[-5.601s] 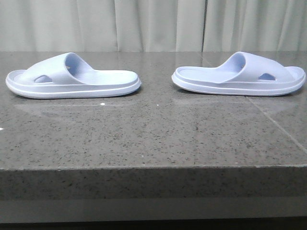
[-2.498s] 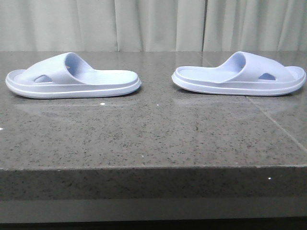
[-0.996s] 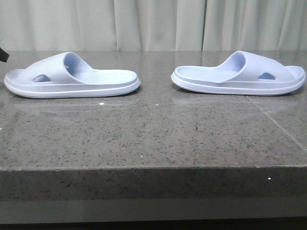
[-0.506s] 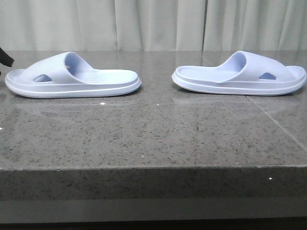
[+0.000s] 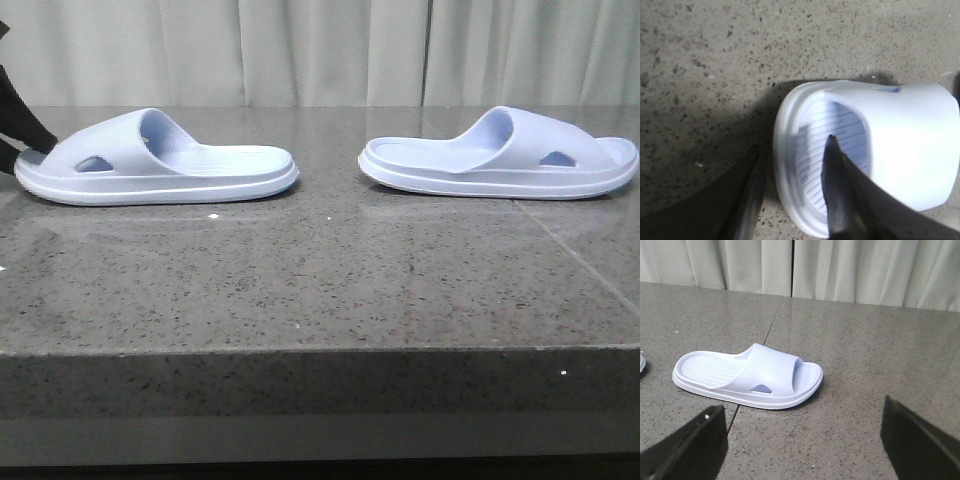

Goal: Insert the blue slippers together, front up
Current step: 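Lower the left gripper onto the heel of the nearby blue slipper, then close the left gripper on the heel and lift the slipper up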

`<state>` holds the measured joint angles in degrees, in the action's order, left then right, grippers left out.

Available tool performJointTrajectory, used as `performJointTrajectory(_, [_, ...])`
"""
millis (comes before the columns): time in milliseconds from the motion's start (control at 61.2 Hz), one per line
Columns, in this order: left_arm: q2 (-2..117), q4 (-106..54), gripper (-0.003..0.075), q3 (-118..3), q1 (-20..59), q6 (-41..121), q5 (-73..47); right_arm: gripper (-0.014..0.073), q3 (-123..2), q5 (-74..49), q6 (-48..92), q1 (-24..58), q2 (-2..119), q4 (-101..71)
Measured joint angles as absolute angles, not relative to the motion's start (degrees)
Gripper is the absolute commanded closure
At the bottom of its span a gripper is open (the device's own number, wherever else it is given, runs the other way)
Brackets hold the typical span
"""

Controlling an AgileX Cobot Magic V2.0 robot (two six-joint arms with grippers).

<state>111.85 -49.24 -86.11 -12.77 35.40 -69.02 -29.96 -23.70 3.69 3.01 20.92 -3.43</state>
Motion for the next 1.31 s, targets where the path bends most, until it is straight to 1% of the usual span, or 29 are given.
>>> performJointTrajectory(147, [112.6, -49.7, 0.0456, -85.7, -12.8, 35.4, -69.0, -0.0050, -30.0, -23.7, 3.7, 3.0, 20.9, -3.4])
performJointTrajectory(425, [113.9, -57.0, 0.0456, -82.4, -12.7, 35.9, -69.4, -0.0050, -30.0, -23.7, 3.7, 3.0, 20.9, -3.4])
performJointTrajectory(669, [114.0, -57.8, 0.0465, -82.3, -11.0, 36.6, -69.4, -0.0050, -30.0, -23.7, 3.7, 3.0, 20.9, -3.4])
performJointTrajectory(718, [114.0, -58.0, 0.0496, -82.3, -10.5, 36.6, -69.4, -0.0050, -30.0, -23.7, 3.7, 3.0, 20.9, -3.4])
performJointTrajectory(767, [114.0, -58.1, 0.0545, -82.3, -10.2, 36.6, -69.3, -0.0050, -30.0, -23.7, 3.7, 3.0, 20.9, -3.4])
performJointTrajectory(898, [114.2, -59.3, 0.0731, -82.3, -9.8, 36.7, -69.2, -0.0050, -30.0, -23.7, 3.7, 3.0, 20.9, -3.4])
performJointTrajectory(1306, [113.9, -64.4, 0.0739, -81.4, -9.7, 35.3, -69.1, -0.0050, -30.0, -23.7, 3.7, 3.0, 20.9, -3.4])
